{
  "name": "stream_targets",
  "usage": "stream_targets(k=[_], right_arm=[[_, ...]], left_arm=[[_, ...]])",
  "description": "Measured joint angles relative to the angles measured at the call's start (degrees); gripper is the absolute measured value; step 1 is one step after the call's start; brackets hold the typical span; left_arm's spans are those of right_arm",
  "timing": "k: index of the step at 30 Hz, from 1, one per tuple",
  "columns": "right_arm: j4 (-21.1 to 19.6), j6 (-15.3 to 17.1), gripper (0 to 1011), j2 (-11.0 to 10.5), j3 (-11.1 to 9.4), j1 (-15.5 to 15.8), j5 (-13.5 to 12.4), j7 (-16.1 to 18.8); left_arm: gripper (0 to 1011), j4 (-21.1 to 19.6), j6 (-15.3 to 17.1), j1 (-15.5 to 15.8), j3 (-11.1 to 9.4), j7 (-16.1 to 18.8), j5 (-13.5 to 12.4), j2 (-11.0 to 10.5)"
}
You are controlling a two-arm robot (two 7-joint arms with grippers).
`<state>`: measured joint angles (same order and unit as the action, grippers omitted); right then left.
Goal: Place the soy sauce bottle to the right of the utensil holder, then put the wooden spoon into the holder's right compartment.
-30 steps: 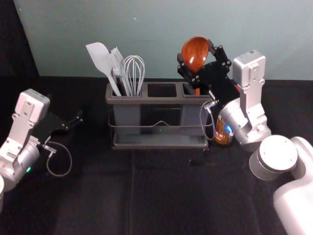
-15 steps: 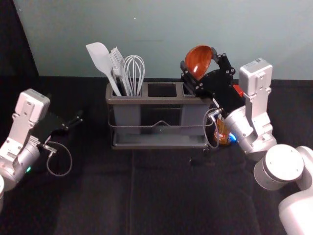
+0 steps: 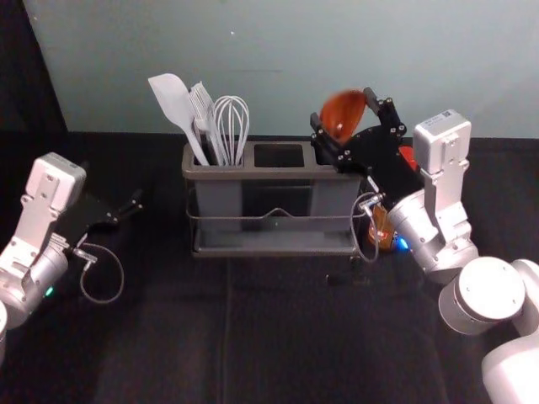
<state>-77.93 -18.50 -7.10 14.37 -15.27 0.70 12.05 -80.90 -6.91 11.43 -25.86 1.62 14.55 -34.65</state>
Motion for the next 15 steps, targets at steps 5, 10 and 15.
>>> stream_targets(k=[5,10,15], right_arm=[[-0.3,-0.3,1002,0.1,-0.2,0.1,0.1,-0.2],[-0.8,-0.4,1002,0.0,-0.4,0.3,0.0,-0.2],[-1.6,-0.4,1002,0.0,-0.6,0.7,-0.3,-0.1]], left_arm=[[1005,0.0,0.0,0.0,0.0,0.0,0.0,0.0],[1005,0.0,0.0,0.0,0.0,0.0,0.0,0.0],[1005,0.0,0.0,0.0,0.0,0.0,0.0,0.0]])
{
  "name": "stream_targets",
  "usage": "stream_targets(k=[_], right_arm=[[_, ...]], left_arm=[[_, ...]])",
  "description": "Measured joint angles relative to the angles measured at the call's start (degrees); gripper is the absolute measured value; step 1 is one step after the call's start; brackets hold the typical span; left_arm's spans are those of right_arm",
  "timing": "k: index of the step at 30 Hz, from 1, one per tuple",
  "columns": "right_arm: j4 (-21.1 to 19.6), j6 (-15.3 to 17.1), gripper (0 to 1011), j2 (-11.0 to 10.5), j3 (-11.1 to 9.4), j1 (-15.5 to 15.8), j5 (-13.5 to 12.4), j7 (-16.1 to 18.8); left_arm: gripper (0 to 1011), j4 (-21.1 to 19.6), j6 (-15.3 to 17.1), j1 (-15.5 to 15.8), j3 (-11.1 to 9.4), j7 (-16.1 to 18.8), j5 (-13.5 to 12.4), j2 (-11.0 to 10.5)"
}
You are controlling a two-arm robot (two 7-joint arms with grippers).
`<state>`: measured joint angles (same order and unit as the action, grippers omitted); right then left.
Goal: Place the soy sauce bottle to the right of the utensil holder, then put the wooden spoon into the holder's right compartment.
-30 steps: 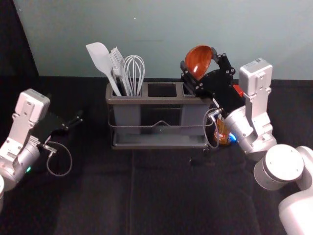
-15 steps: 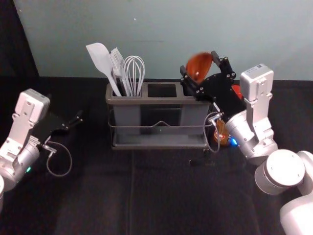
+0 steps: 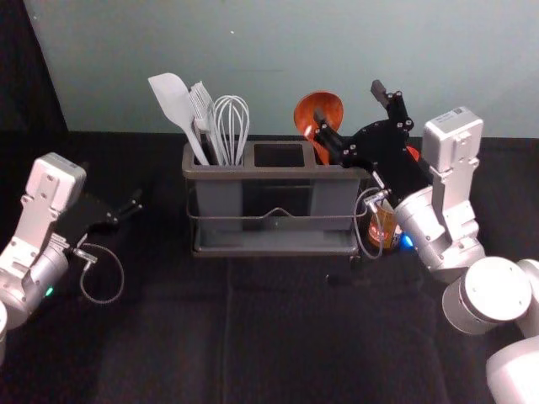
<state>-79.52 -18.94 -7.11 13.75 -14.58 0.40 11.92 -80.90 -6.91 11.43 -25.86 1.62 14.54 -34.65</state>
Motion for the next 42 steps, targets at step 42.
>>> stream_targets(k=[42], right_arm=[[-6.4,-9.9,1003,-4.2,-16.1,14.1,-3.0,-3.1]], left_arm=[[1005,0.0,0.0,0.0,0.0,0.0,0.0,0.0]])
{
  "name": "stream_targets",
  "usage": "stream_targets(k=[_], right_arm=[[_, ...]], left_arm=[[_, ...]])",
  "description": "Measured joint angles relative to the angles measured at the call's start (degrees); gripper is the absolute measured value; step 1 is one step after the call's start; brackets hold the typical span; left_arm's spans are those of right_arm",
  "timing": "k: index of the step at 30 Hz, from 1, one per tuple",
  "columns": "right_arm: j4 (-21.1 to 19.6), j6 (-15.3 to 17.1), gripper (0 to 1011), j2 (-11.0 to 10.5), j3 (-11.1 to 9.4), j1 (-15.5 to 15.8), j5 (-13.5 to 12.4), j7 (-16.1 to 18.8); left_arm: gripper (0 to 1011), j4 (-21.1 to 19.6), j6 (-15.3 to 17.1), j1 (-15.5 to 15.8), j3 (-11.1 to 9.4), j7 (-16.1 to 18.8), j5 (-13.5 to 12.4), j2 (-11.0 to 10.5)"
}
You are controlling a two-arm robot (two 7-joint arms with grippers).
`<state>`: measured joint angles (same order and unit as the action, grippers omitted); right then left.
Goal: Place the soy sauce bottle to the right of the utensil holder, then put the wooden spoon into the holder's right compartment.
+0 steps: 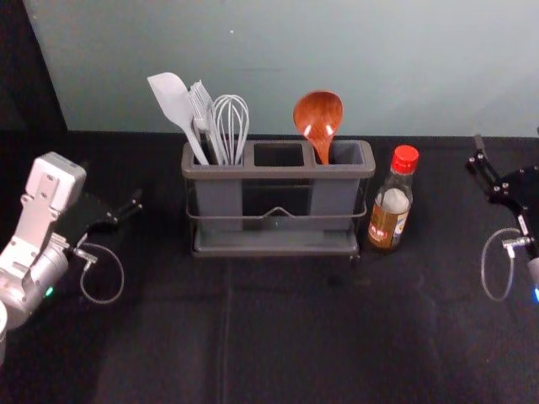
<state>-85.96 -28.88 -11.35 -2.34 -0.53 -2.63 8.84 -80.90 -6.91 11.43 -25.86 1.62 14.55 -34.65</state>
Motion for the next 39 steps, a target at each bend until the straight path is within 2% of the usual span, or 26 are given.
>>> stream_targets(k=[6,9,10,13,17,20,23,28,34,39], right_arm=[[6.1,2.8,1002,0.1,-0.4,-4.2,2.2,0.0],[9.6,5.1,1002,-0.1,0.5,-6.7,4.1,0.3],[9.6,5.1,1003,-0.1,0.5,-6.7,4.1,0.3],[11.7,8.9,1002,-0.9,1.8,-8.7,6.1,0.8],[11.7,12.8,1002,-1.9,3.1,-9.7,7.5,1.7],[9.9,18.0,1003,-3.8,5.0,-10.3,9.5,2.9],[8.6,21.3,1002,-5.3,6.6,-10.6,10.9,4.0],[7.4,25.6,1003,-7.2,8.6,-11.1,12.4,5.4],[6.7,28.1,1003,-7.9,9.4,-10.8,12.9,5.2],[6.6,28.3,1002,-7.8,9.5,-10.3,12.6,4.6]], left_arm=[[1005,0.0,0.0,0.0,0.0,0.0,0.0,0.0],[1005,0.0,0.0,0.0,0.0,0.0,0.0,0.0],[1005,0.0,0.0,0.0,0.0,0.0,0.0,0.0],[1005,0.0,0.0,0.0,0.0,0.0,0.0,0.0],[1005,0.0,0.0,0.0,0.0,0.0,0.0,0.0],[1005,0.0,0.0,0.0,0.0,0.0,0.0,0.0],[1005,0.0,0.0,0.0,0.0,0.0,0.0,0.0],[1005,0.0,0.0,0.0,0.0,0.0,0.0,0.0],[1005,0.0,0.0,0.0,0.0,0.0,0.0,0.0],[1005,0.0,0.0,0.0,0.0,0.0,0.0,0.0]])
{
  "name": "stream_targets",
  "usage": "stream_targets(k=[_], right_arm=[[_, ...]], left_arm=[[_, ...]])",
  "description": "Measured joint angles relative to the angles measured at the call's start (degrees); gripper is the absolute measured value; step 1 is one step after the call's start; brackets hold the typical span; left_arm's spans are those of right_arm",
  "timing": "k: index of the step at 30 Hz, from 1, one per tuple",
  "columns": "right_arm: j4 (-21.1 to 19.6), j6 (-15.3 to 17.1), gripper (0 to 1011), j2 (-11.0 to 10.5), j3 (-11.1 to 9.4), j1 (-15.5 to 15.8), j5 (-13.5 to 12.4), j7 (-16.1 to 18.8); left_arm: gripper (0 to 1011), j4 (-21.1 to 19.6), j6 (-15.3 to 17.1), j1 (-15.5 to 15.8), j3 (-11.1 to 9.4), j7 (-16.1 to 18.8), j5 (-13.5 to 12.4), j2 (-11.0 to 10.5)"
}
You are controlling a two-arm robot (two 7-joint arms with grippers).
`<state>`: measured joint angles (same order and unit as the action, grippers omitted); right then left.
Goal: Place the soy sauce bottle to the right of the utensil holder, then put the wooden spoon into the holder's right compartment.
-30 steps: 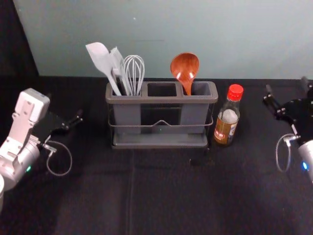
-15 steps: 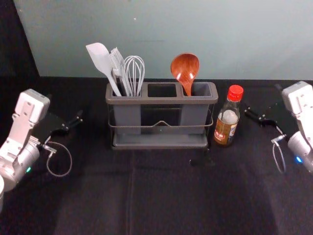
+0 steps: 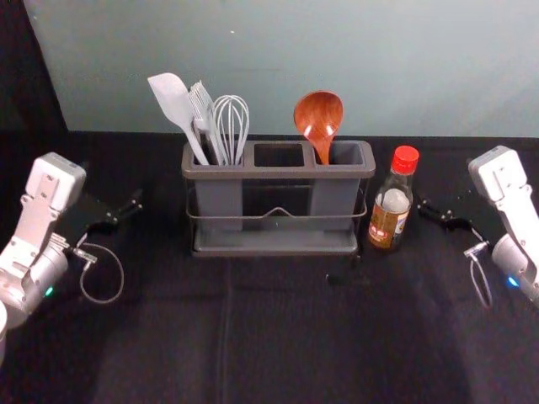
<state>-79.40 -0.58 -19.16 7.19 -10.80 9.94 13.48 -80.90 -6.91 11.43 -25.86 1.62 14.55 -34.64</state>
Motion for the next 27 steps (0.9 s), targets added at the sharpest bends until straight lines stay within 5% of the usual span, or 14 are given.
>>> stream_targets(k=[27], right_arm=[[0.1,-0.1,1003,0.0,-0.1,-0.2,0.0,0.1]], left_arm=[[1005,0.0,0.0,0.0,0.0,0.0,0.0,0.0]])
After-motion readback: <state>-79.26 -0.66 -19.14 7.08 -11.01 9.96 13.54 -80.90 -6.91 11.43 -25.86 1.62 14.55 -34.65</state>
